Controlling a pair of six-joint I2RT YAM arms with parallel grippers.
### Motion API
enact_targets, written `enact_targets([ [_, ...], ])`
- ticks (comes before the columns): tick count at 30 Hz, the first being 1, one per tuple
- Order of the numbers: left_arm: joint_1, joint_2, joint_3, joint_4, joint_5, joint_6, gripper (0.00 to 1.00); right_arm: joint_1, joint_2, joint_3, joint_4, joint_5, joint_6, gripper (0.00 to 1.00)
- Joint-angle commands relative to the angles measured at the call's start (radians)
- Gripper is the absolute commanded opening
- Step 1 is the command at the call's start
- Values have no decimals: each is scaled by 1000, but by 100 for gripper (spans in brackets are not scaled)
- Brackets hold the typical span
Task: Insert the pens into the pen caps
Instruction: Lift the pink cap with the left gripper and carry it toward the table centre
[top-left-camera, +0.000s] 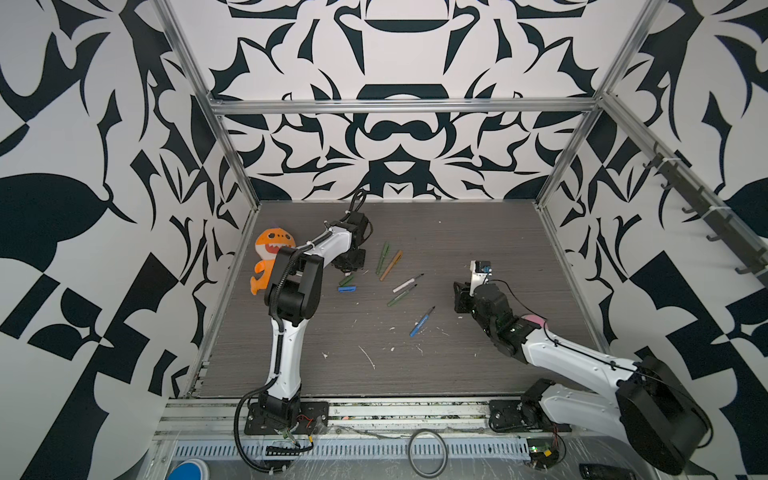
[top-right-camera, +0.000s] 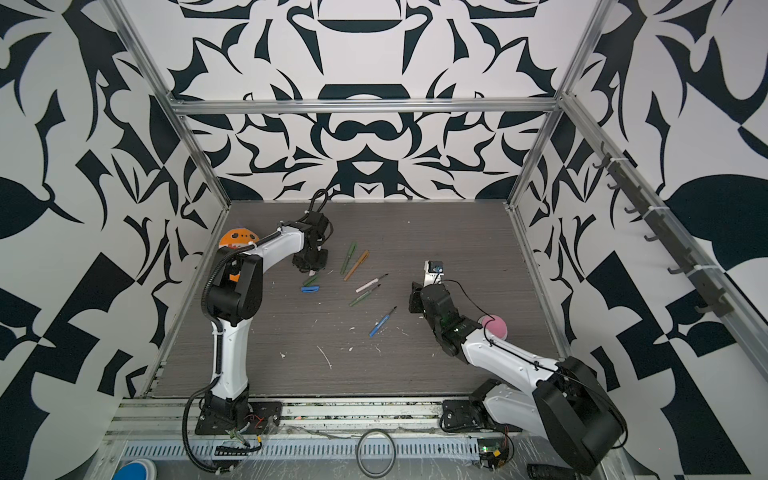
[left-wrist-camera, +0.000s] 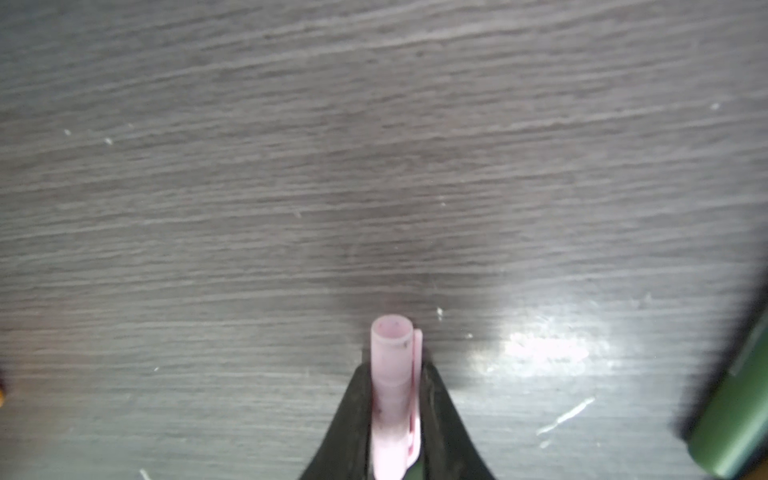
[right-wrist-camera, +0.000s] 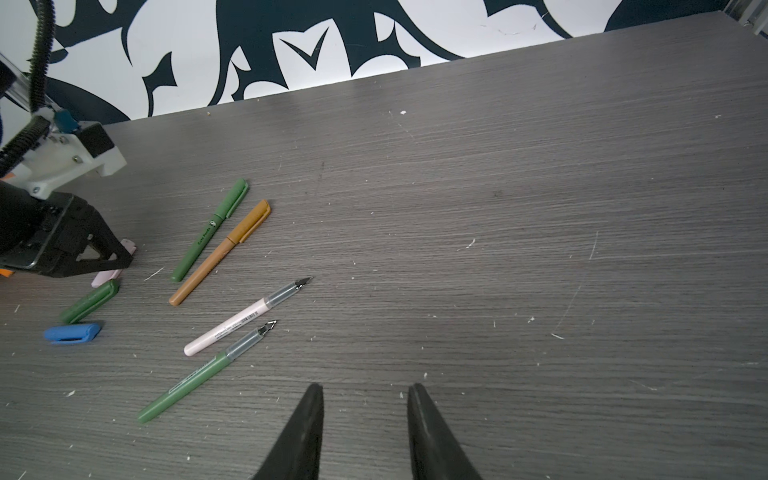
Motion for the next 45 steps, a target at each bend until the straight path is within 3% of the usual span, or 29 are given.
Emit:
enact_targets([
  [1,-20,-41,18,-55,-27,21,22,-2,-7,40,36,-2,7,37],
  [15,-111,-71,100,-97,-25,14,23,-2,-12,40,26,23,8,36],
  [24,-322,-63,151,-80,14,-54,23,-2,-89,12,-45,222,76,35],
  [31,-450,28,251,-26,63,-76,24,-2,-140,-17,-32,265,88,35],
  [36,-481,125,333,-30,122,-79,23,-2,-150,-19,-36,271,88,35],
  [45,-493,185,357,-16,121,-34,26,-2,-186,-54,17,254,86,35],
])
